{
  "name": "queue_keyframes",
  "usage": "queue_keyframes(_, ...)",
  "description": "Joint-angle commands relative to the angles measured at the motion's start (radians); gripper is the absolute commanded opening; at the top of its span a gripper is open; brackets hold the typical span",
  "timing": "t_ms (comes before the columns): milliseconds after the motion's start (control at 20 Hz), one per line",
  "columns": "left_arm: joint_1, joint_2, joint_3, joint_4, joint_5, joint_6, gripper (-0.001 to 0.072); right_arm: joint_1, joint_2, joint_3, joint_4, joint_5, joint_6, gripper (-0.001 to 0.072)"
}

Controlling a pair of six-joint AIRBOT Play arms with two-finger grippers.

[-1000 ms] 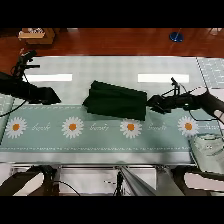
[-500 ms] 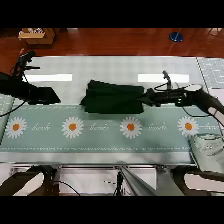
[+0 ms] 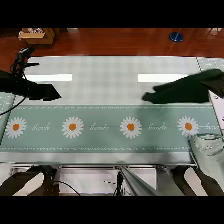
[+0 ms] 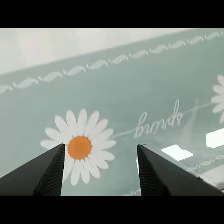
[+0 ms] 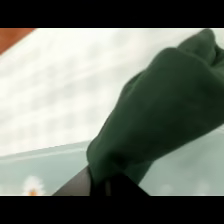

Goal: Fold the shirts.

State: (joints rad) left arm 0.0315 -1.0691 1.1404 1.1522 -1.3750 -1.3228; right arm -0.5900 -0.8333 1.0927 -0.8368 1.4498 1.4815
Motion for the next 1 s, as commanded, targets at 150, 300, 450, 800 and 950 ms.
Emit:
queue_keyframes(150, 0.000, -0.033, -0.001, 0.001, 0.068, 0.059, 0.0542, -0.437, 0.160, 0.029, -0.679, 0.314, 0.069, 0.0021)
queue_keyframes(300, 0.000, -0.062, -0.001, 0.001, 0.074, 0.089, 0.0542, -0.553, 0.159, 0.029, -0.804, 0.323, 0.063, 0.0021)
queue_keyframes(450, 0.000, -0.081, -0.002, 0.001, 0.095, 0.103, 0.0542, -0.594, 0.153, 0.029, -0.975, 0.330, 0.059, 0.0022)
queue_keyframes(800, 0.000, -0.092, -0.001, 0.001, 0.150, 0.107, 0.0542, -0.594, 0.153, -0.072, -1.189, 0.342, 0.060, 0.0021)
queue_keyframes(950, 0.000, -0.092, -0.001, 0.001, 0.186, 0.107, 0.0542, -0.594, 0.153, -0.205, -1.234, 0.334, 0.059, 0.0022)
